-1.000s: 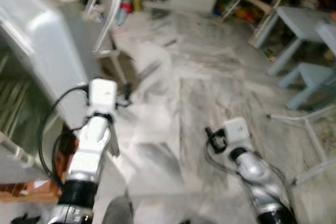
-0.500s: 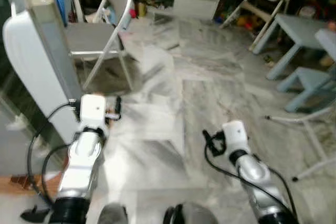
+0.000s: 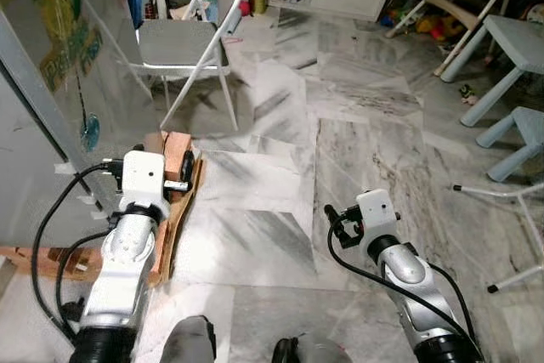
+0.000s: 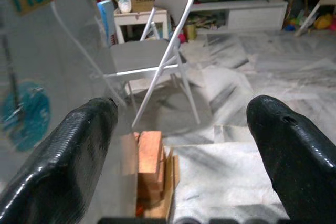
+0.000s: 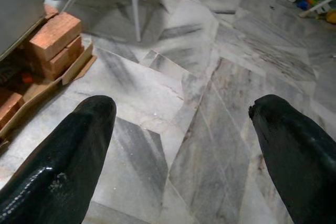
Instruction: Restocking fridge
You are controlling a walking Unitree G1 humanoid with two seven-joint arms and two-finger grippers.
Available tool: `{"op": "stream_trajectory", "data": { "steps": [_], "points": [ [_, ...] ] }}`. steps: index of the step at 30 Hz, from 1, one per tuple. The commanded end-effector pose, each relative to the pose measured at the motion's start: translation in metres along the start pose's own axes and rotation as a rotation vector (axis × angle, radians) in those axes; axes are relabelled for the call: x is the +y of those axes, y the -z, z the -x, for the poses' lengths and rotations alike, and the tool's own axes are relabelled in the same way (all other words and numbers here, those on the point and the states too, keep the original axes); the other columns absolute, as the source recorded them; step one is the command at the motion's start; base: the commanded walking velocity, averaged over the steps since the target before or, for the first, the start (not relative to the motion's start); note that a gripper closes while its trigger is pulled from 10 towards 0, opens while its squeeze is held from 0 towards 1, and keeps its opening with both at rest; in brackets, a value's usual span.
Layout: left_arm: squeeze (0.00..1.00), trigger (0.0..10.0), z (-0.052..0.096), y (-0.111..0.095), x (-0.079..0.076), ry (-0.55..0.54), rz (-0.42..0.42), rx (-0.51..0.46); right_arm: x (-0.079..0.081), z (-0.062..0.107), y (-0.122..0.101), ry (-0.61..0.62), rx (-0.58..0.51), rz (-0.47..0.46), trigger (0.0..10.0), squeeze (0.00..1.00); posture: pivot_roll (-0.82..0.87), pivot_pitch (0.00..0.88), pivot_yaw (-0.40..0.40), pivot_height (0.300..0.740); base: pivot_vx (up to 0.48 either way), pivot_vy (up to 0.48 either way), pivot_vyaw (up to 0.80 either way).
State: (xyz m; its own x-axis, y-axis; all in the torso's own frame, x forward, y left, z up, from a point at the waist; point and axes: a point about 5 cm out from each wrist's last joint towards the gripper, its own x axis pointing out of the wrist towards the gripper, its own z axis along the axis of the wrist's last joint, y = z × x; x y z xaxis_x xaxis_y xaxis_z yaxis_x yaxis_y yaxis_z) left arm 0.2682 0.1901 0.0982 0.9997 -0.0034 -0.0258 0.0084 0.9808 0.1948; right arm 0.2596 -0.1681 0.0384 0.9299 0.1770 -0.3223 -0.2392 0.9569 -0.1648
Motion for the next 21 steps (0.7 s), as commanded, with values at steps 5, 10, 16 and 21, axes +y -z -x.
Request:
{"op": "stream_trajectory", "data": {
  "steps": [5, 10, 16, 21],
  "points": [
    [0.00, 10.0, 0.005, -0.002, 0.013, -0.038, -0.010, 0.001, -0.011, -0.004, -0.010, 0.068, -0.045, -0.044, 10.0, 0.00, 0.14, 0.077, -0.107, 0.740, 0.000, 0.000, 0.00],
    [0.00, 10.0, -0.003, -0.007, 0.021, -0.035, -0.038, -0.021, -0.006, -0.018, -0.032, 0.102, -0.106, -0.031, 10.0, 0.00, 0.14, 0.058, -0.089, 0.740, 0.000, 0.000, 0.00],
    [0.00, 10.0, -0.006, -0.006, 0.034, -0.107, -0.029, -0.030, 0.001, -0.024, -0.044, 0.145, -0.159, 0.038, 10.0, 0.00, 0.13, 0.037, -0.064, 0.740, 0.000, 0.000, 0.00],
    [0.00, 10.0, 0.005, 0.005, 0.040, -0.149, 0.001, 0.008, 0.004, -0.020, -0.053, 0.103, -0.232, 0.001, 10.0, 0.00, 0.11, 0.039, -0.051, 0.740, 0.000, 0.000, 0.00]
  ]
}}
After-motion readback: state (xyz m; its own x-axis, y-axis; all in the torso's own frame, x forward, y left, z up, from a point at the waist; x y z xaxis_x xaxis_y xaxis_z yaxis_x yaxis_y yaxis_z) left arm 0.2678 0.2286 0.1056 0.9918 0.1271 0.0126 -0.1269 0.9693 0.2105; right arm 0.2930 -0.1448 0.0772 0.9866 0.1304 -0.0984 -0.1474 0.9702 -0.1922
